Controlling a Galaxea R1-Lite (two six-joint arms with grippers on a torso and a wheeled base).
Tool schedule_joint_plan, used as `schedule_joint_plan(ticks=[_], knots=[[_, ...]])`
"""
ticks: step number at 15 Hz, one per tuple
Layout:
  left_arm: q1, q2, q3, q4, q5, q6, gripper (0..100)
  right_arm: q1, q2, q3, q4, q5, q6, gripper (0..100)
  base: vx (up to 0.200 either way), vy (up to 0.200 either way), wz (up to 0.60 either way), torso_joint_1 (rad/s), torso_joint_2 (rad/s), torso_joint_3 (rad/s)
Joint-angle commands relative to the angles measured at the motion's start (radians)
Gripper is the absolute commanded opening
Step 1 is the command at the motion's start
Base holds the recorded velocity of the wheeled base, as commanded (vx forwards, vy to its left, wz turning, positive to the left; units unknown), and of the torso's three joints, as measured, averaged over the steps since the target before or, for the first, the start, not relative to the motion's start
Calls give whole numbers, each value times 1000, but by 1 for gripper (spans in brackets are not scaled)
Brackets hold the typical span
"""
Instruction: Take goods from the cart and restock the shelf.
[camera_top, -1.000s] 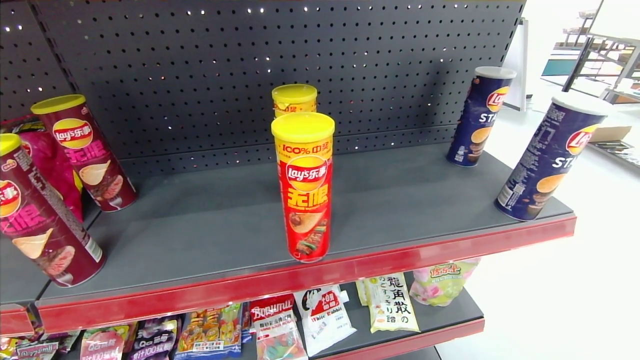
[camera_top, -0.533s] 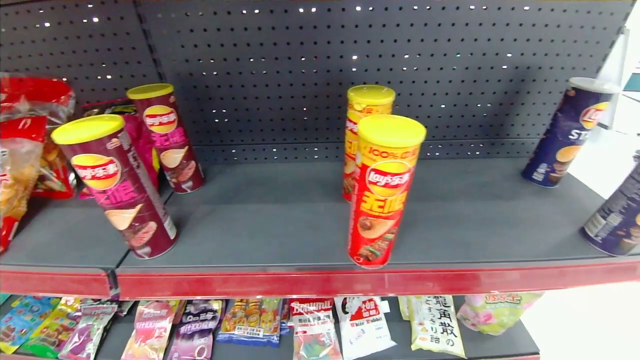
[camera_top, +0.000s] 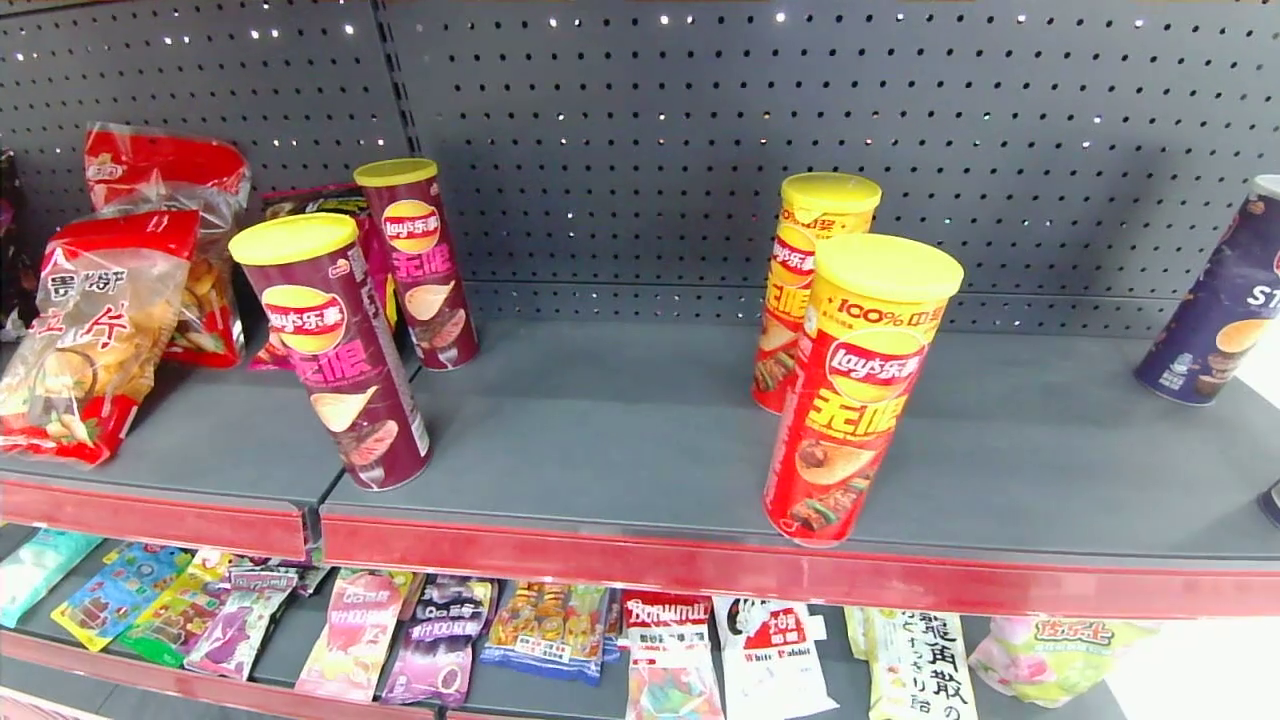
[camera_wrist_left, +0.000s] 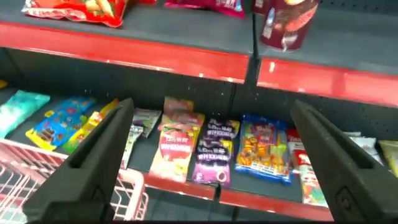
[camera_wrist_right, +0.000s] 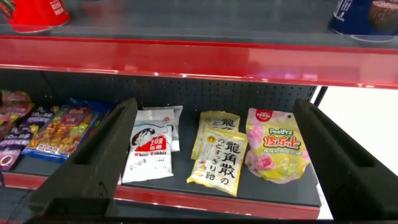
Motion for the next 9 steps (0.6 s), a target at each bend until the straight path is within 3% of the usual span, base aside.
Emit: schedule_joint_plan(ticks=[1,4,6,7,9], knots=[[1,5,82,-48,1,7,100,1,1,0,0,0,0,100,0,0,0,0,0,0],[1,7,72,-13,32,-19,100,1,1,0,0,0,-1,100,0,0,0,0,0,0],[-28,-10,70,-13,-42,-32,100,1,1,0,0,-1,-3,100,0,0,0,0,0,0],[-101,-38,70,-12,-63,-24,100,1,1,0,0,-1,-3,100,0,0,0,0,0,0],[-91,-50,69,-9,-54,-35,100,1,1,0,0,-1,-1,100,0,0,0,0,0,0]])
